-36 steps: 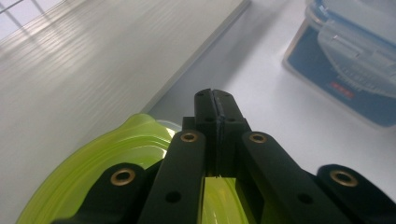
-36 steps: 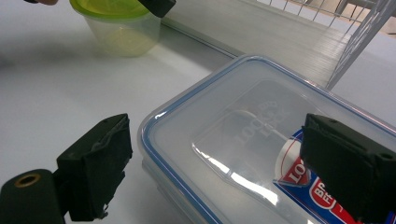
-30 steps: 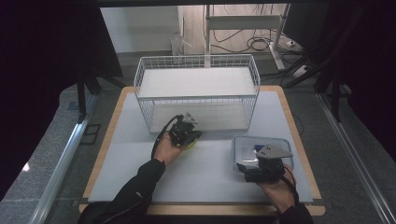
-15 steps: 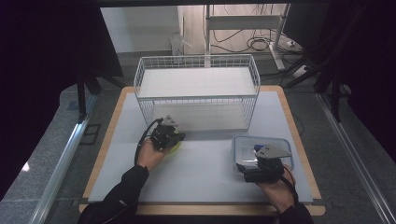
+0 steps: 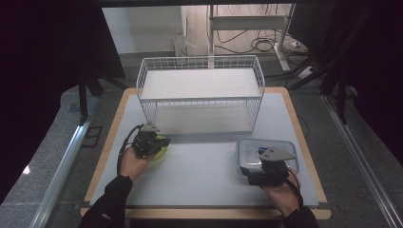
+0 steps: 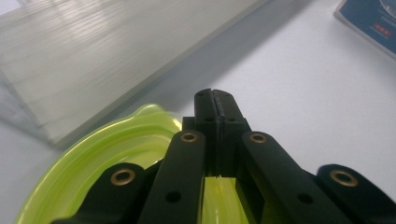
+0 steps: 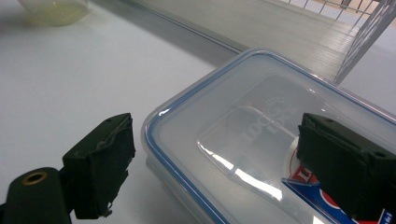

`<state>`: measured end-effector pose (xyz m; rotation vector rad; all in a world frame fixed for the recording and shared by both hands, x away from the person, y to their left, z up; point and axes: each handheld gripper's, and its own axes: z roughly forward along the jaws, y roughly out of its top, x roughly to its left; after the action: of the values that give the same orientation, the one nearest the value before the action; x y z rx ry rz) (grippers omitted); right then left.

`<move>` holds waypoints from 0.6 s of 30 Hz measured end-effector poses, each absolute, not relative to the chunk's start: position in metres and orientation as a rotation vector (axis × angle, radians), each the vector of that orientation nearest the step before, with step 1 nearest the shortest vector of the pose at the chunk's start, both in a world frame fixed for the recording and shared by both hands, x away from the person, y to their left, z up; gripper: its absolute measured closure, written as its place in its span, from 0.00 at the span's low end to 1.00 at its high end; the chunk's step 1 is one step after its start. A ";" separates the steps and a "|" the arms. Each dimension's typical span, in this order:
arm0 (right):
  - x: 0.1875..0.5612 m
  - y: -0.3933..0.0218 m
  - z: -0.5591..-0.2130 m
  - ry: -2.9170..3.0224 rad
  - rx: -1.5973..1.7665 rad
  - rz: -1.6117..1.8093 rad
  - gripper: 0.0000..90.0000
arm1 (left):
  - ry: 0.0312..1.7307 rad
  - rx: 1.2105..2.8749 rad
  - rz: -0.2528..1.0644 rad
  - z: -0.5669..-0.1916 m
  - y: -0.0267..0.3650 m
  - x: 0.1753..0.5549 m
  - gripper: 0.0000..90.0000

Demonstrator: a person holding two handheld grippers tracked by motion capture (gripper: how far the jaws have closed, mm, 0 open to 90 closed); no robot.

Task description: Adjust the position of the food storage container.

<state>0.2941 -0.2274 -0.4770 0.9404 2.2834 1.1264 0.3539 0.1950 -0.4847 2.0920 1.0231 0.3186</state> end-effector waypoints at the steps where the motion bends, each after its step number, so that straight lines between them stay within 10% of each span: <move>1: 0.294 -0.227 -0.477 2.283 0.940 1.126 0.13 | 1.053 2.120 0.346 -0.487 0.202 0.351 1.00; 18: 0.294 -0.228 -0.477 2.284 0.938 1.125 0.13 | 1.009 2.137 0.322 -0.490 0.182 0.356 1.00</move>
<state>0.2944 -0.2277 -0.4770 0.9381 2.2837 1.1254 0.3559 0.1818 -0.4902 2.1366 1.0091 0.3224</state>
